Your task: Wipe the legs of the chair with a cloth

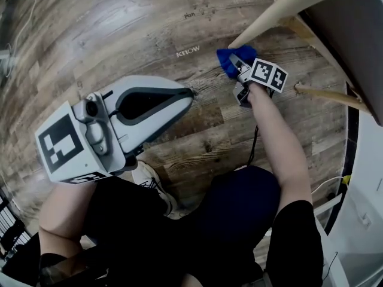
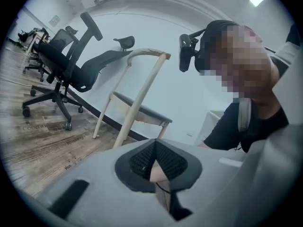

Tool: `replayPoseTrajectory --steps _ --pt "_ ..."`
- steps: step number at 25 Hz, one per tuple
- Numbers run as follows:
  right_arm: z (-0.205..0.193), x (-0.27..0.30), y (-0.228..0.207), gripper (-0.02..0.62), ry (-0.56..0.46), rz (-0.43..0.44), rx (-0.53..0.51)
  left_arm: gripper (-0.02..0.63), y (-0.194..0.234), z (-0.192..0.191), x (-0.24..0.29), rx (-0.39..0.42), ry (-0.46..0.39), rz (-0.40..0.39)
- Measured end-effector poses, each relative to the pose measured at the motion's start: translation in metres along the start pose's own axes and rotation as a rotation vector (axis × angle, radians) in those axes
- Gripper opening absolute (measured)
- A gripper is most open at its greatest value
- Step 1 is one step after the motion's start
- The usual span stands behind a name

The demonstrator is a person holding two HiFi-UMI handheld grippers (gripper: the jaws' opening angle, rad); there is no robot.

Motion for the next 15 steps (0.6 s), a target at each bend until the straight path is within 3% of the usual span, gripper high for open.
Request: replayPoseTrajectory --steps 8,15 --pt "0.016 -0.018 0.059 0.1 -0.043 0.13 -0.141 0.0 -0.002 0.004 0.002 -0.007 -0.012 -0.022" --pt "0.042 -0.054 0.109 0.1 -0.125 0.261 -0.19 0.0 -0.007 -0.002 0.039 -0.012 -0.001 -0.081"
Point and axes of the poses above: the fingertips, and each gripper's own axes: x forward along the fingers, y to its left, z out of its top, the point moved 8 cm from there along -x, backward along the fingers, and after that the axes turned 15 degrees about z, right-handed, at the moved point
